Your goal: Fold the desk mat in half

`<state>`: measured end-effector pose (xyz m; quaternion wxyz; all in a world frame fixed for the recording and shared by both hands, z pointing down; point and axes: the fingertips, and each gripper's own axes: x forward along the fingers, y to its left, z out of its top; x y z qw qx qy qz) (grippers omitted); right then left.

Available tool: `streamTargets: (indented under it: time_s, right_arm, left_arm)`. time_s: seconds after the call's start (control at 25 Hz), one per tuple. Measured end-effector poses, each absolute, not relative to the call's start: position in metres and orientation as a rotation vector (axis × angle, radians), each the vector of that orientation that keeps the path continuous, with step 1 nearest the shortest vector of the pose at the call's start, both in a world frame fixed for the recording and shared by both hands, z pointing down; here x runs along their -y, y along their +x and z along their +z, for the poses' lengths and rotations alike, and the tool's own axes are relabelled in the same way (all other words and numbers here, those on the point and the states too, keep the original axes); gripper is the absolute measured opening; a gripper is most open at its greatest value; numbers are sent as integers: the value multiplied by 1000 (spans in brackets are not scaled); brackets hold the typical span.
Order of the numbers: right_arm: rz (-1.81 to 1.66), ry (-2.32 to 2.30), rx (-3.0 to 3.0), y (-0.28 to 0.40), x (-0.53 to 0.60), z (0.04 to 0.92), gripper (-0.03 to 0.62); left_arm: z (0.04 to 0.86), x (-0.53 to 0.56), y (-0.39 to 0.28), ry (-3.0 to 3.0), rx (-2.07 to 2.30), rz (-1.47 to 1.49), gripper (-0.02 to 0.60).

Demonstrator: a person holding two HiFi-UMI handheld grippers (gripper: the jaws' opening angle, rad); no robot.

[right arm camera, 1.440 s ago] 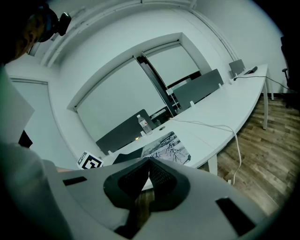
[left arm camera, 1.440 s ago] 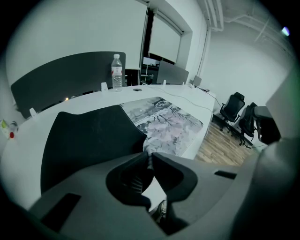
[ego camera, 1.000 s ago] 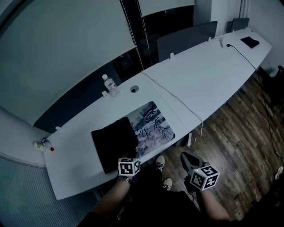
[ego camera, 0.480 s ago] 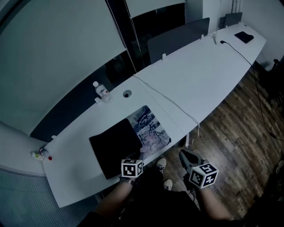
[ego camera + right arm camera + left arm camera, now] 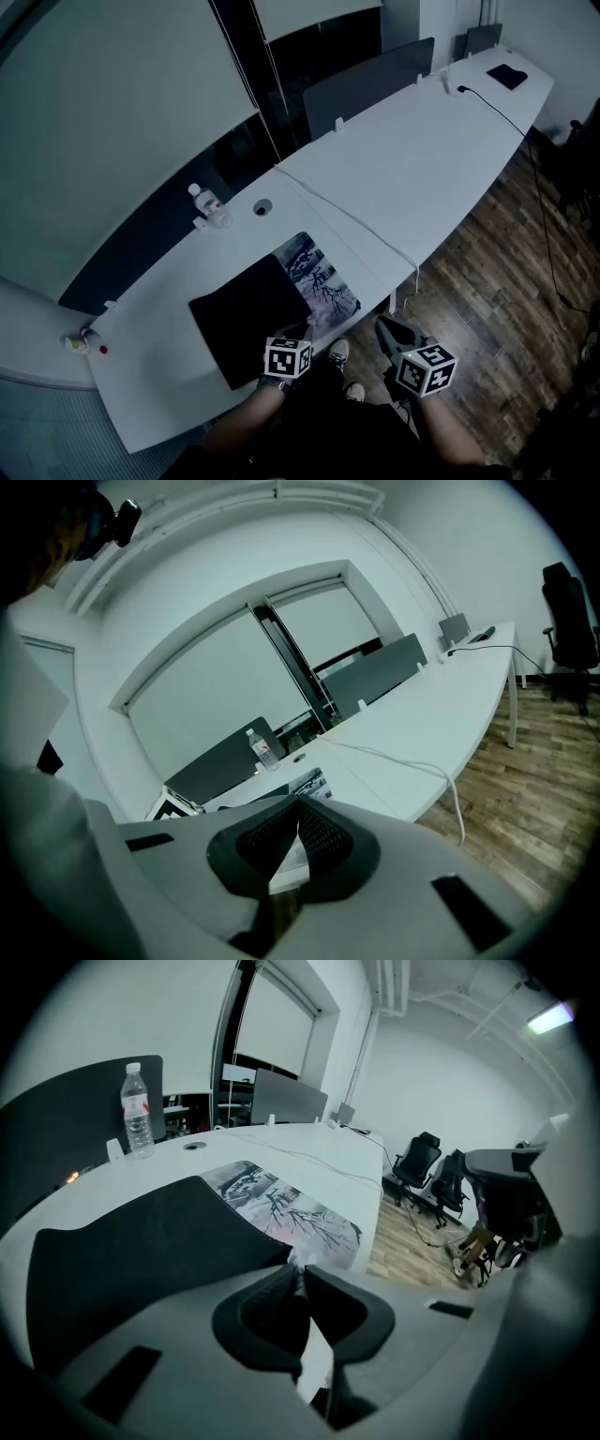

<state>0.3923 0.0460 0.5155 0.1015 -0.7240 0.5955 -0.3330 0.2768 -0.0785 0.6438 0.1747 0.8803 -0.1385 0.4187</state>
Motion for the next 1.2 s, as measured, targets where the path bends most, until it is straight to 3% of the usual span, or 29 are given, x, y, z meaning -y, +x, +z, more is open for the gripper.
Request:
streamTargets:
  time_s: [1.2]
  right_arm:
    - [-1033, -2244, -1534, 423, -77, 518, 23]
  left_arm:
    - [644, 52, 365, 2566, 84, 1240, 41]
